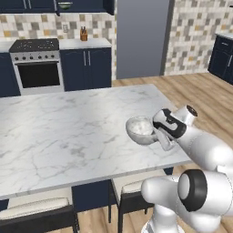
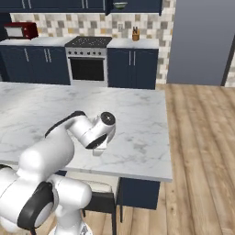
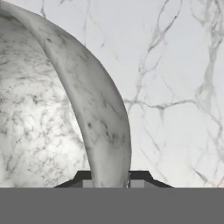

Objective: Pick up the bowls from the cabinet and place each bowl in front of a stool on the dining counter.

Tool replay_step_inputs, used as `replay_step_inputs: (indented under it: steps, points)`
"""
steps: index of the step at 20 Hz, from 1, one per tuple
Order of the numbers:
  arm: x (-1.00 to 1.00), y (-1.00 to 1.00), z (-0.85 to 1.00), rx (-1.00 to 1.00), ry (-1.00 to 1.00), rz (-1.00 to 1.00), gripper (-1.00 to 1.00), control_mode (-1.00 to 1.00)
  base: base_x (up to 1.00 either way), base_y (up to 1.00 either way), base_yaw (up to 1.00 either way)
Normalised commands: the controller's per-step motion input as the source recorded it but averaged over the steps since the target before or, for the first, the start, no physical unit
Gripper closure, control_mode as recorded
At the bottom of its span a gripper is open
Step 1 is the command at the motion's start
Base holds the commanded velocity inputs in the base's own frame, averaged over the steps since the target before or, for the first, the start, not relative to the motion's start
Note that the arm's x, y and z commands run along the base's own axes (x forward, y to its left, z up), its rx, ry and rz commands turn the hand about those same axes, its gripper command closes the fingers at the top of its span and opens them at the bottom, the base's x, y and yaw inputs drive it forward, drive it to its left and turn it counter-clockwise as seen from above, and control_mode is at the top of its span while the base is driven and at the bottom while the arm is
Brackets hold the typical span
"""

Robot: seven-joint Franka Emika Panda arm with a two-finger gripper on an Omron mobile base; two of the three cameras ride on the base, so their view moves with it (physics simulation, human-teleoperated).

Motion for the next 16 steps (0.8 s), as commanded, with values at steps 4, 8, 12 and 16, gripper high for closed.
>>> replay_step_inputs:
  steps: [4, 8, 12, 16]
  points:
    - [0.26, 0.00, -0.46, 0.00, 0.01, 0.00, 1.00, -1.00, 0.00, 0.00, 0.00]
    - [0.24, 0.00, -0.32, 0.00, 0.00, 0.00, 1.00, -1.00, 0.00, 0.00, 0.00]
    - [0.09, 0.00, -0.07, 0.00, 0.00, 0.00, -1.00, -1.00, 0.00, 0.00, 0.00]
    - [0.00, 0.00, 0.00, 0.00, 0.00, 0.00, -1.00, -1.00, 0.00, 0.00, 0.00]
